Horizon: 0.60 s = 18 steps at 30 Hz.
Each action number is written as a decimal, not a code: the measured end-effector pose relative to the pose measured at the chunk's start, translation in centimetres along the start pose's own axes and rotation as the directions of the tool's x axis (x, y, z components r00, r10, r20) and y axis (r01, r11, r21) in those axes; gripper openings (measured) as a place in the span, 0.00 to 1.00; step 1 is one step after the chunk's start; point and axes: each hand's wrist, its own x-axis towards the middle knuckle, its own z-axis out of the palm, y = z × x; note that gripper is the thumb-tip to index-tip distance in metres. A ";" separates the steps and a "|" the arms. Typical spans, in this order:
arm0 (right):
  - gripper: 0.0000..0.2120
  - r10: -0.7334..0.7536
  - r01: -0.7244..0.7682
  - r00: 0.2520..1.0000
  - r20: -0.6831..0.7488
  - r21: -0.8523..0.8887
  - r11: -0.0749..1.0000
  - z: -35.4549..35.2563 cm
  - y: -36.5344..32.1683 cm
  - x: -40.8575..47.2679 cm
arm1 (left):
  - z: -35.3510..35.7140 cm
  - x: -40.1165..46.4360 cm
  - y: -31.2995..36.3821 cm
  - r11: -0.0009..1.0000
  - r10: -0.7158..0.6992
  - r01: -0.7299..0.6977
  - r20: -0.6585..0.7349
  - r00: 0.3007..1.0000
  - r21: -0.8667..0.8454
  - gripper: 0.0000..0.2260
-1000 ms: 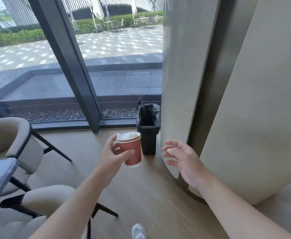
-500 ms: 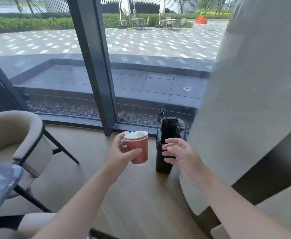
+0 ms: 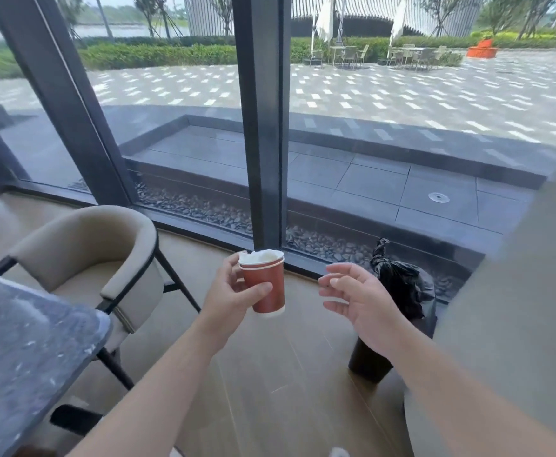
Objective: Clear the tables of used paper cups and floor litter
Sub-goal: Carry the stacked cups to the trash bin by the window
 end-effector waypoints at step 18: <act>0.14 0.144 -0.147 0.940 0.311 -0.013 0.989 4.1 -3.0 31.0 | -5.0 21.5 0.4 0.999 -0.038 0.023 -0.366 0.930 -0.044 0.41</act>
